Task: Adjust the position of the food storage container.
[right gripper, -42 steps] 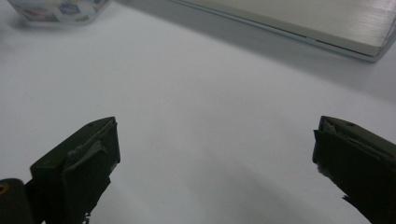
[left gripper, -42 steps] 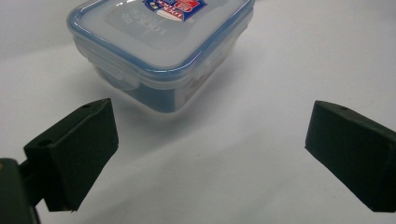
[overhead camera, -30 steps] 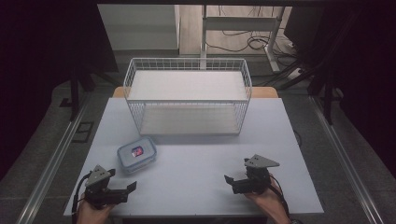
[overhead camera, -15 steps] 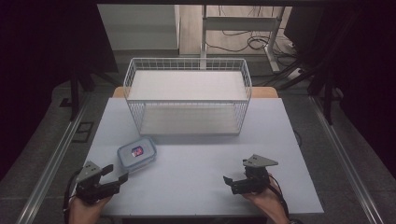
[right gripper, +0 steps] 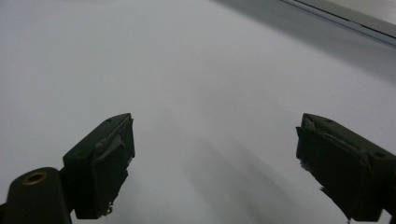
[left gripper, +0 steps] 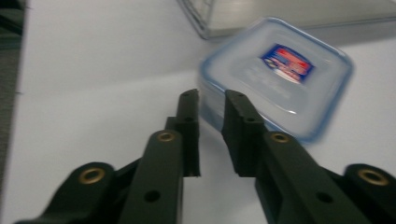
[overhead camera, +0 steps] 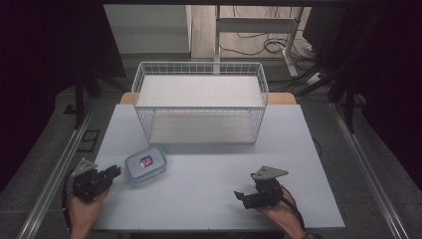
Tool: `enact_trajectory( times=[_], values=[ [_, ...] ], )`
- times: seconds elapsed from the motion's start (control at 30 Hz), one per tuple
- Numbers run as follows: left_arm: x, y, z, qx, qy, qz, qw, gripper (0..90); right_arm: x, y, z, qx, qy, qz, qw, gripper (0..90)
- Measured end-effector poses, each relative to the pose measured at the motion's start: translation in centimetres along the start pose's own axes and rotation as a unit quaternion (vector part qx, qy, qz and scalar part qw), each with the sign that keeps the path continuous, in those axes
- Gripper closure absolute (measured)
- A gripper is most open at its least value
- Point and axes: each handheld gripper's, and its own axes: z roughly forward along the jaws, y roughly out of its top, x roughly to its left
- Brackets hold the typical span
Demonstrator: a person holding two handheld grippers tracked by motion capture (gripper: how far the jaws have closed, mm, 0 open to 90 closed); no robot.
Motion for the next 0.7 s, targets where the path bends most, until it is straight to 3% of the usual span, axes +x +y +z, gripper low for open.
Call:
enact_trajectory(
  times=[0.17, 0.43, 0.53, 0.6, 0.7],
  values=[
    [0.5, 0.7, 1.8, 0.018, 0.009, -0.004, 0.9998, 87.7, 0.2, 0.3, 0.1, -0.006, -0.005, -0.005, 1.0, 13.7],
    [0.0, 2.0, 4.1, 0.035, 0.011, 0.006, 0.9993, 89.8, -0.2, 0.6, 0.1, -0.002, -0.004, 0.006, 1.0, 17.1],
    [-0.2, 2.3, 4.9, 0.039, 0.005, 0.004, 0.9992, 89.9, -0.2, 0.9, 0.3, -0.005, 0.007, 0.023, 0.9997, 17.3],
    [-0.4, 2.6, 5.4, 0.04, -0.001, 0.007, 0.9992, 89.9, -0.4, 1.4, 0.5, -0.017, 0.042, 0.053, 0.9976, 22.1],
    [-1.1, 3.2, 6.3, 0.041, -0.008, 0.014, 0.999, 89.9, -0.5, 2.0, 0.8, -0.023, 0.038, 0.049, 0.9979, 28.0]
  ],
)
